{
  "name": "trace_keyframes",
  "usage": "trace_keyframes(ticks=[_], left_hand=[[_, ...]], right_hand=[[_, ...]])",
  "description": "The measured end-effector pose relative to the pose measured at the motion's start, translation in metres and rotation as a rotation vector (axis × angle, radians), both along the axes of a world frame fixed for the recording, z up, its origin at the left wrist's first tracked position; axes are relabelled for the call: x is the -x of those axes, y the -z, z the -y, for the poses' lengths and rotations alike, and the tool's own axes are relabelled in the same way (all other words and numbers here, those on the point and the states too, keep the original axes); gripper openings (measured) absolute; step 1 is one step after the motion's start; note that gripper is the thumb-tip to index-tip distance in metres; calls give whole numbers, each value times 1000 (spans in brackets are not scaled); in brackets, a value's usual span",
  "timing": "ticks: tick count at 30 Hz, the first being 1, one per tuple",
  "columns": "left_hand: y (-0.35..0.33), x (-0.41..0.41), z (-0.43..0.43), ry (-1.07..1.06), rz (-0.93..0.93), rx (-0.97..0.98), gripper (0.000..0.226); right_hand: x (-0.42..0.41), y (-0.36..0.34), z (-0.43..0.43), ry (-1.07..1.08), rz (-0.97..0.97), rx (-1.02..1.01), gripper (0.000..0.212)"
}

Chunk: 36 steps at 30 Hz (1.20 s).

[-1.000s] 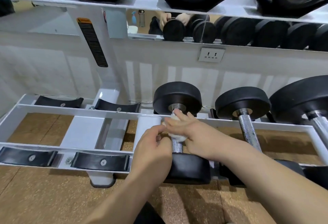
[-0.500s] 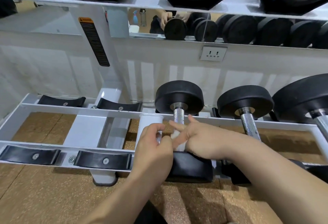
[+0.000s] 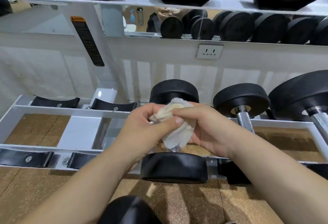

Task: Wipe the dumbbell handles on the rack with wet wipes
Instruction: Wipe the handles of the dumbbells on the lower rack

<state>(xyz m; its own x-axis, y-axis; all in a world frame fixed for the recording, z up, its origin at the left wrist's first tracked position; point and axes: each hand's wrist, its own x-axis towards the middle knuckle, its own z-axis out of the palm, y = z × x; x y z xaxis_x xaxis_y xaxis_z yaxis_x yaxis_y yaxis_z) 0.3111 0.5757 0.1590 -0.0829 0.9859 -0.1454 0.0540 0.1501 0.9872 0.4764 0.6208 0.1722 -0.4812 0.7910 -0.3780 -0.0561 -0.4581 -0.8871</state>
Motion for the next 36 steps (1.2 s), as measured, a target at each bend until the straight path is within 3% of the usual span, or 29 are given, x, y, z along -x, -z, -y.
trace_keyframes(ticks=[2,6,8,10,11,13,15,17,20,26,28,31,32,36], left_hand=[[2,6,-2,-18,55,43,19],[2,31,-12,-227,284,233,19],[1,38,-20,-386,140,161,13],[4,36,-25,-484,-122,-78,6],[10,34,-26,-458,-297,-232,12],[26,27,-27,-166,-666,-499,28],[45,27,-33,259,-954,-587,67],[64,35,-51,586,-1112,-666,90],[72,44,-72,771,-1252,-780,105],[68,60,-66,1119,-1263,-989,74],[63,64,-84,1079,-1273,-1087,66],[65,55,-90,860,-1270,-984,79],[71,53,-82,873,-1254,-986,80],[70,63,-70,1173,-1221,-1156,55]], right_hand=[[-8,0,-6,-10,-19,62,30],[-15,6,-14,150,276,-4,9],[-14,12,-15,231,332,-22,13],[-12,18,-16,260,353,-26,15],[-10,20,-16,258,367,-28,13],[-10,25,-17,251,388,-29,12],[-11,30,-17,253,397,-24,14],[-12,34,-17,258,400,-11,19],[-12,39,-16,257,395,7,23],[-18,40,-12,235,457,41,22],[-17,40,-13,258,492,50,23],[-17,37,-12,273,488,51,23],[-18,37,-12,275,476,51,23],[-18,36,-11,232,481,57,25]])
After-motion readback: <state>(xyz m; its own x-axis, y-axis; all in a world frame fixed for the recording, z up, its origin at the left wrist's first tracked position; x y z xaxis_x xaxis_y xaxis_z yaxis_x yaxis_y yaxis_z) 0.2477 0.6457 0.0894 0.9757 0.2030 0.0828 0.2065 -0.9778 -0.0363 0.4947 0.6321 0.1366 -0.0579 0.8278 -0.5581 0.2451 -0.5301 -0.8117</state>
